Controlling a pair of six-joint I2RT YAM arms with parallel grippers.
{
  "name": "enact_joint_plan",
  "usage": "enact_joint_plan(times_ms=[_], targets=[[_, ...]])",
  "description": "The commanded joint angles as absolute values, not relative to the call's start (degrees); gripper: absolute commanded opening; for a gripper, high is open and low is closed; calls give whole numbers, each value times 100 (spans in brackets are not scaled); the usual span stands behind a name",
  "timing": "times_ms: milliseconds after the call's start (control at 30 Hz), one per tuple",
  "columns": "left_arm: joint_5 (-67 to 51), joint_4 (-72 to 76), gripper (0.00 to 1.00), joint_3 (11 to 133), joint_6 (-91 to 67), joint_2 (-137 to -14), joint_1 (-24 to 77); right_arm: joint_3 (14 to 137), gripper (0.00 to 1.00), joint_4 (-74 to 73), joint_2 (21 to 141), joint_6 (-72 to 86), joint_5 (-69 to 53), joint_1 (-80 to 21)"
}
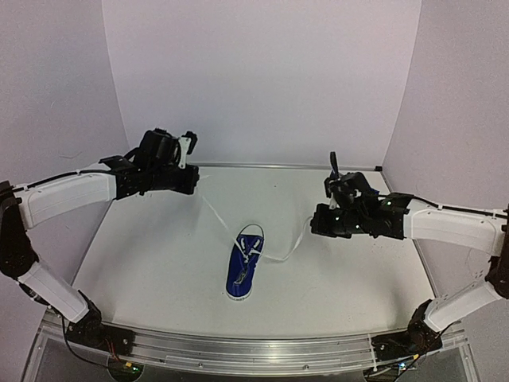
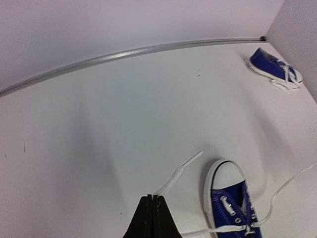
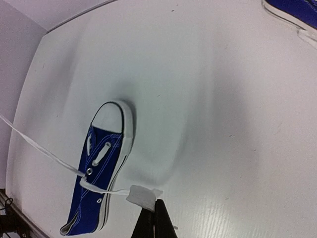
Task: Tie the shoes
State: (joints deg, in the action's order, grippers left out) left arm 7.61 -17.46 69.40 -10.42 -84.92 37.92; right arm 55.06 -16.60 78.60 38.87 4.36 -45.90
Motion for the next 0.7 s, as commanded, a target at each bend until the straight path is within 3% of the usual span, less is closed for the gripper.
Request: enact_joint_plan(times_ms=[0, 233, 400, 667], targets=[[1069, -1830, 0, 5887, -1678, -7904, 3533, 5423, 0, -1470, 7486, 3295, 67, -3950], [-748, -256, 0, 4463, -1323, -6851, 3533, 6770, 0, -1419, 7782, 2612, -690, -3793], [-1445, 458, 0, 3810, -1374, -6040, 3542, 7763, 0, -1168, 8823, 2316, -1801, -3914], [-1790, 818, 0, 2883, -1466, -4553, 3651, 9975, 0, -1160, 11009, 2047, -2129, -4865]])
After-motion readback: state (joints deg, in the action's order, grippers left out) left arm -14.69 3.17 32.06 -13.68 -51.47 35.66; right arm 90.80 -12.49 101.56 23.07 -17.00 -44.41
